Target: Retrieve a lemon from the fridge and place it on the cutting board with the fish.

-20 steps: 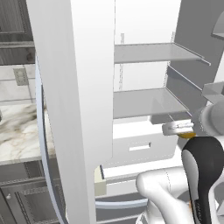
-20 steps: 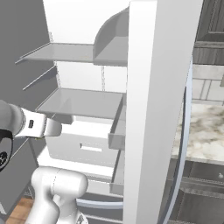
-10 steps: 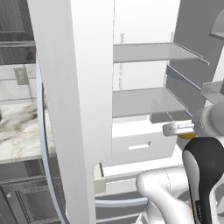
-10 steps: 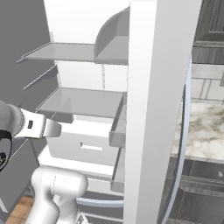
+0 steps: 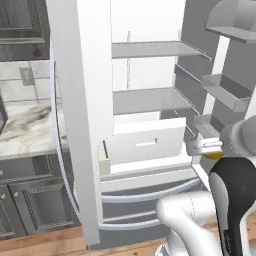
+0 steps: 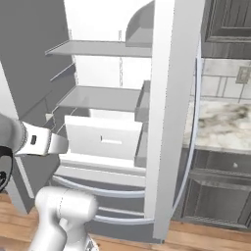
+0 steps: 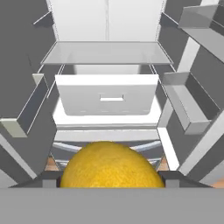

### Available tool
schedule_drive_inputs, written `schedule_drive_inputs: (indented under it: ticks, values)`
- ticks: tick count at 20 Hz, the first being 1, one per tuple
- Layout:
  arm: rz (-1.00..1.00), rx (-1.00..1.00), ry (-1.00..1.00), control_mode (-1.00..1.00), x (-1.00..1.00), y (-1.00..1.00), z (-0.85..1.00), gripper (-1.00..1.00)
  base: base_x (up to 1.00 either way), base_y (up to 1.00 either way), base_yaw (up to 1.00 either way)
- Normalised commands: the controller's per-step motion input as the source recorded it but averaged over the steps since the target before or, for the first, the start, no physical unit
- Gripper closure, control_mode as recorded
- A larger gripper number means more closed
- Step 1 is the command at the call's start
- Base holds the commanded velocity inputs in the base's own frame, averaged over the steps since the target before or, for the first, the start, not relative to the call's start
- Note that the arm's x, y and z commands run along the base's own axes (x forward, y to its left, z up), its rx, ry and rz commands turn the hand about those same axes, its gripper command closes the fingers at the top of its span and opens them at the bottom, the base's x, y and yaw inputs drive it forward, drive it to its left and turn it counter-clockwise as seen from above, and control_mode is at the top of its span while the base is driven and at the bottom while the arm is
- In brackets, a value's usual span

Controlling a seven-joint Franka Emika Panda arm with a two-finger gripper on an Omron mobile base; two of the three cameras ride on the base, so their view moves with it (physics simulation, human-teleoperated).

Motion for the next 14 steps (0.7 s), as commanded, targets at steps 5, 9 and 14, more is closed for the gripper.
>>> schedule_drive_inputs:
  ticks: [5, 9, 14]
  values:
    - [0.00, 0.00, 0.00, 1.00, 0.00, 0.00, 0.00, 1.00, -0.79, 0.00, -0.06]
    - [0.00, 0.00, 0.00, 1.00, 0.00, 0.00, 0.00, 1.00, -0.69, -0.12, -0.07]
    - [0.00, 0.00, 0.00, 1.00, 0.00, 0.00, 0.00, 1.00, -0.54, -0.43, -0.06]
